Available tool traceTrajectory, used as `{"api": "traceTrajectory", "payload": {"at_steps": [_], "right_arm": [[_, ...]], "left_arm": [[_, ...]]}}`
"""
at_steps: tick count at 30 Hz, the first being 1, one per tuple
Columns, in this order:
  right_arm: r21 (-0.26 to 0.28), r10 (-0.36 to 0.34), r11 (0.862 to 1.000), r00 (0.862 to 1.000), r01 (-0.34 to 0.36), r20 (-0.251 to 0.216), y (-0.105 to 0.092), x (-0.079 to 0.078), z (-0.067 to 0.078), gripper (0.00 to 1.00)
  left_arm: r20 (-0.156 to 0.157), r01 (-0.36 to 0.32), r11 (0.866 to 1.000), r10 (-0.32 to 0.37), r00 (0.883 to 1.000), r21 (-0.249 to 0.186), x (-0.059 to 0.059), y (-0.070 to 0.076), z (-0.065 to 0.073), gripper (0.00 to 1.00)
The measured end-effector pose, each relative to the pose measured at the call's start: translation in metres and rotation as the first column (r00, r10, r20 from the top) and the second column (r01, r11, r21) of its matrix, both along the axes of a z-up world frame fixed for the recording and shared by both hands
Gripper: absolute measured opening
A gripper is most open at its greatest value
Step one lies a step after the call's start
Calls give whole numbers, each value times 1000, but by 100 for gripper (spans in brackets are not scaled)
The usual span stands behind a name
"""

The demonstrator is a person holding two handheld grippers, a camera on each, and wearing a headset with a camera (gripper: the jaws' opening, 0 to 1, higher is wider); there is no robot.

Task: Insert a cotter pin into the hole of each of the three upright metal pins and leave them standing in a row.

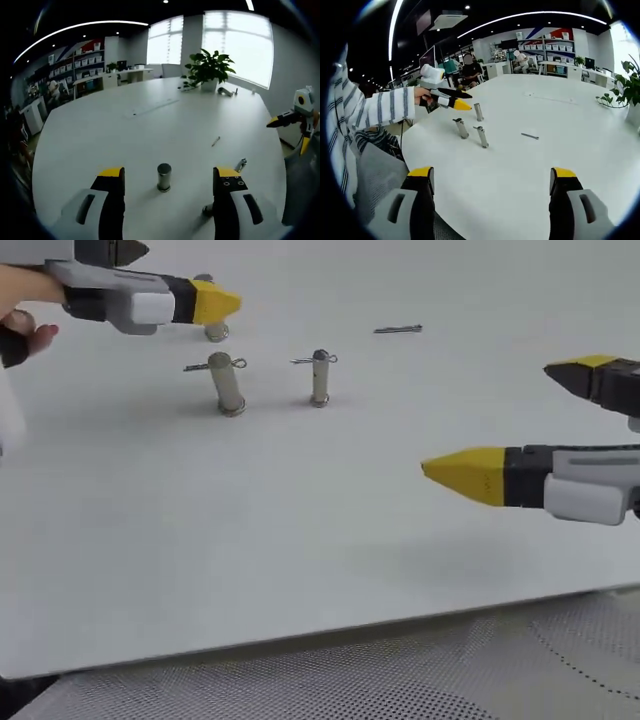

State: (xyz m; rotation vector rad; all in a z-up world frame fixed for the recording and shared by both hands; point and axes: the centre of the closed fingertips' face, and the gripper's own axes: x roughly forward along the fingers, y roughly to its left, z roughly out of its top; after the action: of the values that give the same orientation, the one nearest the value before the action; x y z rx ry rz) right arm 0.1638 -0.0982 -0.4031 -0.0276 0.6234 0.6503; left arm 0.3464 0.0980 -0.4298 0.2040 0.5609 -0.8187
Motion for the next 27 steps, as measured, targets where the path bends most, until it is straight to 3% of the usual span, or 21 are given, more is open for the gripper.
{"api": "traceTrajectory", "payload": {"at_steps": [6, 12, 17, 20, 23, 26, 27], "right_arm": [[-3, 5, 1000, 1000, -5, -15, 0, 0, -6, 94], [-18, 11, 1000, 999, -11, -33, 0, -2, -11, 95], [-14, -2, 1000, 999, 2, -46, -2, -1, -14, 96], [-15, -3, 1000, 999, 2, -45, -2, -1, -14, 95], [-12, -4, 1000, 999, 4, -47, -2, -1, -15, 95], [-6, -5, 1000, 999, 5, -46, -2, -1, -15, 95], [-2, -3, 1000, 999, 3, -45, -1, -1, -14, 95]], "left_arm": [[-40, 7, 1000, -6, 999, 14, 5, -6, -20, 60], [-53, 32, 999, -30, 998, 31, 7, -13, -31, 51], [-68, 34, 999, -31, 997, 36, 9, -14, -37, 37], [-64, 33, 998, -30, 998, 53, 12, -12, -40, 36], [-64, 22, 999, -19, 998, 39, 13, -13, -39, 29], [-78, 23, 1000, -24, 997, -8, 13, -17, -35, 12], [-69, 6, 1000, -5, 998, 4, 16, -14, -36, 12]]}}
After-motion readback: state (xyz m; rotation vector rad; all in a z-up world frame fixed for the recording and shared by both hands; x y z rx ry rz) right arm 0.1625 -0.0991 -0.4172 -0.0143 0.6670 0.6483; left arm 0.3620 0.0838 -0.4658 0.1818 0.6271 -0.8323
